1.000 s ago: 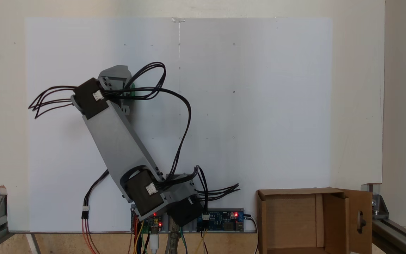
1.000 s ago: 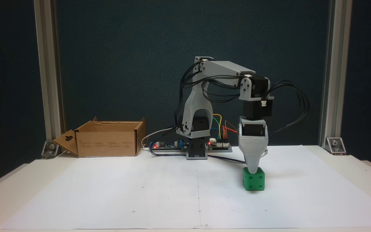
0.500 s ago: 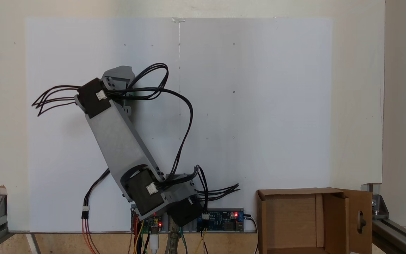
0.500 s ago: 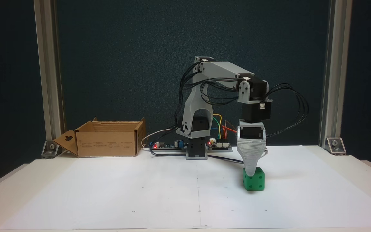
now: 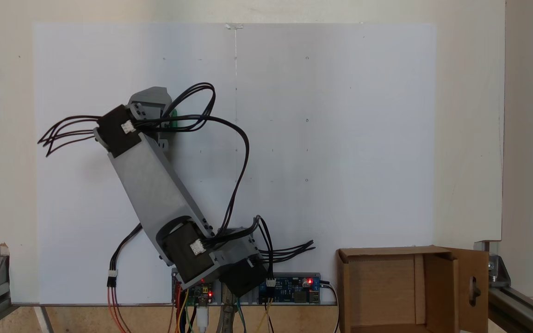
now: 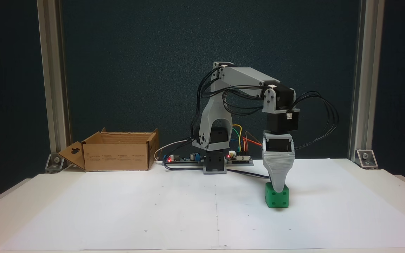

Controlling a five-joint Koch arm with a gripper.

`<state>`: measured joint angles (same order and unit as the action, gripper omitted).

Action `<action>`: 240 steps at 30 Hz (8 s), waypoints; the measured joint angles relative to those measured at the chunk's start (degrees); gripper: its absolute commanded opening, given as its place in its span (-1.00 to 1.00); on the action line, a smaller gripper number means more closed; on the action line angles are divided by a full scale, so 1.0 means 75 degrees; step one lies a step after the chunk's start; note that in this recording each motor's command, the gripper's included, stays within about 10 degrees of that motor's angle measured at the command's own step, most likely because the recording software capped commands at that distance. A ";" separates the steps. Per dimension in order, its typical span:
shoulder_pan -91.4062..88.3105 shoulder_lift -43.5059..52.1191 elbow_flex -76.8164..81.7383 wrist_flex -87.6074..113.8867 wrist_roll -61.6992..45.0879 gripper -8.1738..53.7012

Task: Grasp a green dice and put it in the bin.

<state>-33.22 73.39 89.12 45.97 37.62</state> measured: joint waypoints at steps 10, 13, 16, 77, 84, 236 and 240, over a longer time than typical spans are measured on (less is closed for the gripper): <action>-0.0023 -0.0270 0.0012 -0.0105 0.0000 0.63; 0.0012 -0.0340 0.0012 -0.0117 0.0000 0.62; 0.0035 -0.0352 0.0012 -0.0117 0.0000 0.62; 0.0070 -0.0914 0.0281 -0.0457 0.0000 0.33; 0.0070 -0.0914 0.0281 -0.0457 0.0000 0.29; 0.6598 0.3996 -0.3070 0.2742 -0.5520 0.66; 0.4453 0.4711 -0.0070 0.1219 -0.5520 0.66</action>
<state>0.18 108.72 88.59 55.11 -3.78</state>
